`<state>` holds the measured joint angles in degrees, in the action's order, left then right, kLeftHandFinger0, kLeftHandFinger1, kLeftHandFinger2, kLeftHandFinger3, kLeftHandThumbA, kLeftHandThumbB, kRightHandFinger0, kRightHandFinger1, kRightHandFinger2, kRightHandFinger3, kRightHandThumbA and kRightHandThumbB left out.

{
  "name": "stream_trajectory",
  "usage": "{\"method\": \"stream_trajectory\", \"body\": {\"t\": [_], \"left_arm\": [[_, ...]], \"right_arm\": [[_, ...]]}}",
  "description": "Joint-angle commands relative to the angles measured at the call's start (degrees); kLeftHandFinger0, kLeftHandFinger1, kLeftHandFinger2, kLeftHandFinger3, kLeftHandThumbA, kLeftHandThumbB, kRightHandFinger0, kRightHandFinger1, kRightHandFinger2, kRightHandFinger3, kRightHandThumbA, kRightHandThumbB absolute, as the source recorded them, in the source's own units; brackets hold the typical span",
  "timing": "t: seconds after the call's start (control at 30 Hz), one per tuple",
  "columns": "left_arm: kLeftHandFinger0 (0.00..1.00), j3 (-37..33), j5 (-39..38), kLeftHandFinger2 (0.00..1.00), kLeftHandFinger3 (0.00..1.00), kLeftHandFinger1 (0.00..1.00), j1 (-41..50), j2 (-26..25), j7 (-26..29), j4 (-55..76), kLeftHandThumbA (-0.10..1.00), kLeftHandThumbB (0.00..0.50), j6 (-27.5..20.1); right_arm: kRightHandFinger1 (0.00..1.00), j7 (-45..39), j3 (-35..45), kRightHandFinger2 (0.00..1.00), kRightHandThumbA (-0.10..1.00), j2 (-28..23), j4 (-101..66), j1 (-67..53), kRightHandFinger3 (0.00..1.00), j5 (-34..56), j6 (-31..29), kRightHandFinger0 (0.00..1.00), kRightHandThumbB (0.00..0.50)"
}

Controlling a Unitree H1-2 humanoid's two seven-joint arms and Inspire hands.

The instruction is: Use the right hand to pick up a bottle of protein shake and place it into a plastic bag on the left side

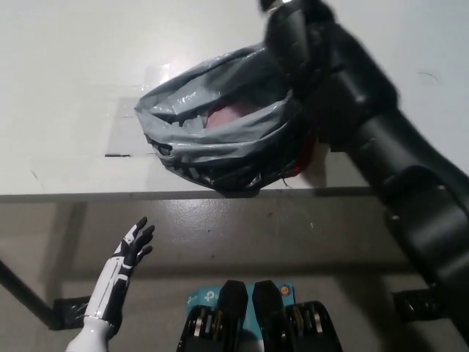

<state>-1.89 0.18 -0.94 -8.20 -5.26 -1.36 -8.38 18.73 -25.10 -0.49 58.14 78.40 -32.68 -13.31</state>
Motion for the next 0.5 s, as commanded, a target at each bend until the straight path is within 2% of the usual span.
{"method": "stream_trajectory", "body": {"t": [0.0,0.13,0.23,0.37,0.4,0.47], "left_arm": [[1.0,0.8,-1.0,1.0,1.0,1.0,-0.6,-0.8,-0.6,2.0,1.0,0.029,-1.0],[1.0,0.9,-1.1,1.0,1.0,1.0,-0.9,-0.8,-0.6,1.9,1.0,0.028,-1.1],[1.0,0.9,-0.7,1.0,1.0,1.0,-1.5,-0.9,-0.5,3.3,1.0,0.033,2.0],[1.0,0.8,-0.7,1.0,1.0,1.0,-1.4,-1.0,-0.6,3.5,1.0,0.031,2.3],[1.0,0.7,-0.6,1.0,1.0,1.0,-2.3,-1.2,-0.8,3.3,1.0,0.042,2.3],[1.0,0.6,-0.2,1.0,1.0,1.0,-3.0,-1.4,-0.8,2.7,1.0,0.06,2.0]], "right_arm": [[0.35,3.6,-2.7,0.74,-0.1,3.4,3.1,4.4,0.94,-4.1,0.3,0.0,0.159],[0.36,4.1,-3.3,0.75,-0.1,3.9,4.5,4.4,0.94,-4.4,0.3,0.0,0.16],[0.4,8.2,-4.0,0.82,-0.1,5.2,6.8,-0.5,0.99,-4.8,-1.6,0.0,0.141],[0.41,8.7,-4.3,0.82,-0.1,5.5,7.4,-1.2,0.99,-4.8,-1.9,0.0,0.141],[0.43,7.8,-4.2,0.86,-0.1,5.0,7.8,-3.3,0.99,-4.4,-2.3,0.0,0.145],[0.43,7.6,-3.8,0.85,-0.1,4.9,8.6,-5.2,0.97,-3.8,-2.4,0.0,0.151]]}}
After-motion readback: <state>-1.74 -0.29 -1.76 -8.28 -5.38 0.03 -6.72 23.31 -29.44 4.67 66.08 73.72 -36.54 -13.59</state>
